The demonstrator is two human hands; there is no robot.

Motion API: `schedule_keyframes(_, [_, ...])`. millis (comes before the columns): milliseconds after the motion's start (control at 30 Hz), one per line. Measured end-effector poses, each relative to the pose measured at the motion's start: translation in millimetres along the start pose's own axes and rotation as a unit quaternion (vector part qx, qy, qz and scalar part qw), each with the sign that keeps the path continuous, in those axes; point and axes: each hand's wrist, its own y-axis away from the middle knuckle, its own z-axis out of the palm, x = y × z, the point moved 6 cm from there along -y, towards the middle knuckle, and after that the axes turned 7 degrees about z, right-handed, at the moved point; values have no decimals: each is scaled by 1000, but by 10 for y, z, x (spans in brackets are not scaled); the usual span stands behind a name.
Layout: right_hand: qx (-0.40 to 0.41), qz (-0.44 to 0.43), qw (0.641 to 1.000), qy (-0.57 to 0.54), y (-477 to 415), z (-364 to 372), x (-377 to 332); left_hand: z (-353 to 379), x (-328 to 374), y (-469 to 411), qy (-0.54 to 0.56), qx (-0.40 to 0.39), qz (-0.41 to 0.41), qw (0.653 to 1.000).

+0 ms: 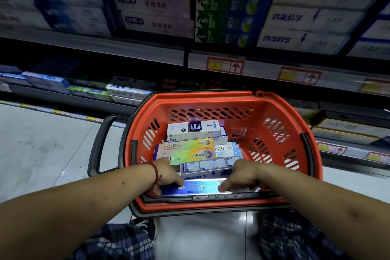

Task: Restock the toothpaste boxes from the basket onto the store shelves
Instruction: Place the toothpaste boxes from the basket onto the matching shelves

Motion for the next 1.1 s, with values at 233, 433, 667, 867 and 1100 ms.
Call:
schedule_keyframes(233, [-16,-40,996,-79,370,-360,55,-94,71,210,176,59,-24,982])
schedule_keyframes(433, [97,-107,985,-94,473,-676,122,-85,146,326,288,136,5,948])
schedule_keyframes(667, [71,-166,916,-359,633,-751,227,-394,495,503,417,195,94,883])
schedule_keyframes(867, [94,-186,845,-492,789,-886,294,-637,886,617,486,180,155,841])
schedule_keyframes(1100, [88,-234,706,-662,860,-1127,392,-820,1252,764,480,85,253,836])
